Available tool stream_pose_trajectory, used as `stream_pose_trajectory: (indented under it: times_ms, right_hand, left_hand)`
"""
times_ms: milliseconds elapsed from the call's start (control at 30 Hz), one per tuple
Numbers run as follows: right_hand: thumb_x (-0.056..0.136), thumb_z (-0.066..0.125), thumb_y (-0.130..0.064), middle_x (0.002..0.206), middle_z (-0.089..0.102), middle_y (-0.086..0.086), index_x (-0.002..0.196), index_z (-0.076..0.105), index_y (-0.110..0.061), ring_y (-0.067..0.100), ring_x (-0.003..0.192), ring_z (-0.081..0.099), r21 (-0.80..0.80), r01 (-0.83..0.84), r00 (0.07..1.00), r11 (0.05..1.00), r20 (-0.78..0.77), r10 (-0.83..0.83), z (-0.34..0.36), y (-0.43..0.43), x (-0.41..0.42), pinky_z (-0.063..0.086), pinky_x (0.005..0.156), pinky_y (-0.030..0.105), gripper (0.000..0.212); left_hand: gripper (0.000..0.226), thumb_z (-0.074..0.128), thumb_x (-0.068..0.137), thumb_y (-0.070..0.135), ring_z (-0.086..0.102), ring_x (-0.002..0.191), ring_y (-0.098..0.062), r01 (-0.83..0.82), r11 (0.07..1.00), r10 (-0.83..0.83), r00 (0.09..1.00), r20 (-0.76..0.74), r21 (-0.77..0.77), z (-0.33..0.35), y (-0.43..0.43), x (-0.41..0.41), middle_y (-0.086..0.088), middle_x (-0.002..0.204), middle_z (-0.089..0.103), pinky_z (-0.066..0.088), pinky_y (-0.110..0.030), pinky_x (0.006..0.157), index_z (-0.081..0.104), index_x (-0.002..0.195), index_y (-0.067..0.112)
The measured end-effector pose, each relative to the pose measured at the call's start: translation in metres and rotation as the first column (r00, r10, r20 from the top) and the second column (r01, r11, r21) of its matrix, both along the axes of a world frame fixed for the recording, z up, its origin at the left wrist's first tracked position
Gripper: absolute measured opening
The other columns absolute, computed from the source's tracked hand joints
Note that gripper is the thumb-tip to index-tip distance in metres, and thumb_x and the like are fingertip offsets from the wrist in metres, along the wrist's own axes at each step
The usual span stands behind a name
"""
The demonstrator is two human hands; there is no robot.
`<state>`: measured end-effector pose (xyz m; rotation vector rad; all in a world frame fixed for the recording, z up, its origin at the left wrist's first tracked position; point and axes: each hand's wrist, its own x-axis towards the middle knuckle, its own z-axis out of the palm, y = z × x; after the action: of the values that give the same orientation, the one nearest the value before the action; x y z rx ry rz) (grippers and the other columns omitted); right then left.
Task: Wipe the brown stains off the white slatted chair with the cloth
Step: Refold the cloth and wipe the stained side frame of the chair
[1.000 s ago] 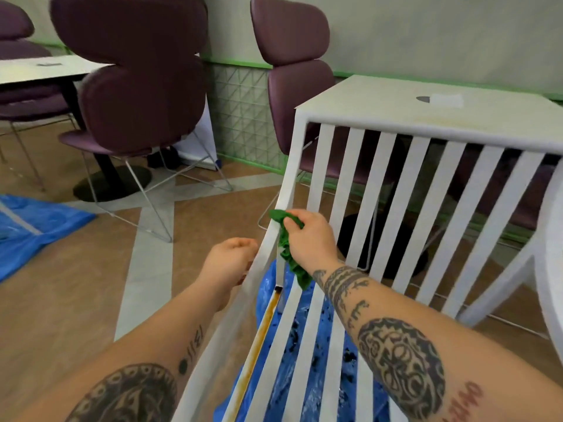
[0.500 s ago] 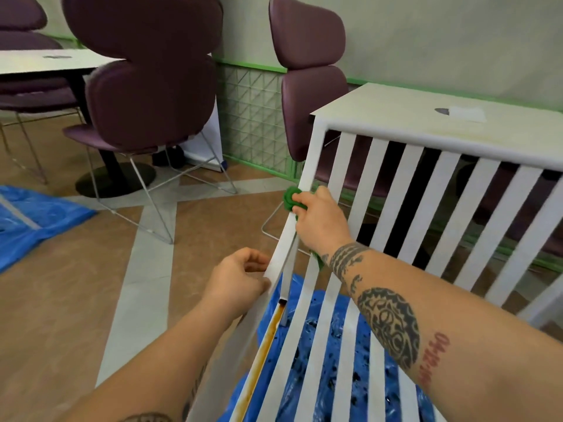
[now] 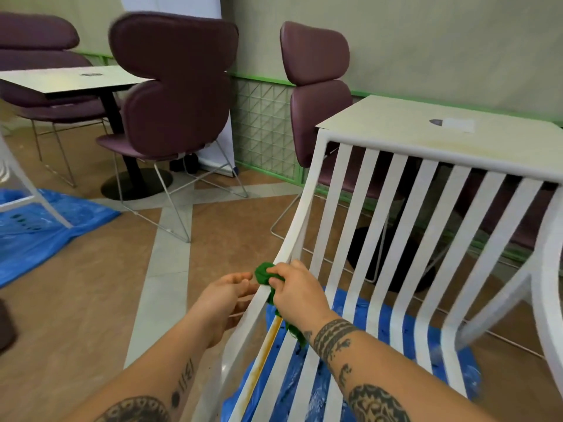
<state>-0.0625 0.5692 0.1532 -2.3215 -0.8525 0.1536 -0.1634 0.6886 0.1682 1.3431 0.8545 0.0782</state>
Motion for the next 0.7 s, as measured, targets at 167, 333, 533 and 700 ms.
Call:
stream_pose_trajectory:
  times_ms: [167, 333, 533, 700]
  right_hand:
    - [0.103, 0.049, -0.03, 0.103, 0.045, -0.003, 0.119, 0.066, -0.028, 0.021, 0.098, 0.056, -0.053, -0.038, 0.998, 0.998, -0.058, 0.034, 0.006, -0.009, -0.047, 0.05, 0.086, 0.037, 0.024]
    - [0.103, 0.05, -0.029, 0.11, 0.049, -0.001, 0.123, 0.066, -0.029, 0.022, 0.104, 0.057, -0.08, -0.071, 0.992, 0.994, -0.107, 0.062, 0.021, -0.019, -0.081, 0.047, 0.087, 0.034, 0.026]
    - [0.101, 0.054, -0.029, 0.113, 0.052, 0.0, 0.128, 0.065, -0.032, 0.023, 0.108, 0.056, -0.143, -0.12, 0.987, 0.982, -0.122, 0.103, 0.025, -0.03, -0.118, 0.048, 0.093, 0.034, 0.029]
    - [0.101, 0.055, -0.03, 0.119, 0.052, 0.004, 0.134, 0.061, -0.032, 0.027, 0.111, 0.057, -0.18, -0.138, 0.988, 0.974, -0.093, 0.123, 0.025, -0.038, -0.147, 0.048, 0.095, 0.037, 0.033]
  left_hand:
    - [0.016, 0.059, 0.101, 0.021, 0.067, 0.101, -0.024, -0.053, 0.997, 0.052, 0.999, 0.01, 0.062, -0.001, -0.018, -0.027, -0.004, 0.104, 0.077, 0.053, -0.034, 0.083, 0.073, 0.108, 0.021]
    - [0.004, 0.064, 0.096, 0.009, 0.064, 0.08, -0.017, -0.083, 0.969, 0.091, 0.996, -0.023, 0.232, 0.013, -0.026, -0.05, -0.007, 0.091, 0.072, 0.044, -0.023, 0.059, 0.068, 0.096, 0.011]
    - [0.012, 0.069, 0.089, 0.008, 0.053, 0.068, -0.018, -0.044, 0.949, 0.082, 0.991, -0.11, 0.311, 0.008, -0.03, -0.089, -0.008, 0.077, 0.063, 0.04, -0.027, 0.059, 0.062, 0.08, 0.009]
    - [0.016, 0.07, 0.088, 0.011, 0.052, 0.069, -0.024, -0.075, 0.932, 0.139, 0.977, -0.16, 0.354, 0.002, -0.039, -0.123, -0.017, 0.075, 0.062, 0.04, -0.031, 0.063, 0.063, 0.076, 0.003]
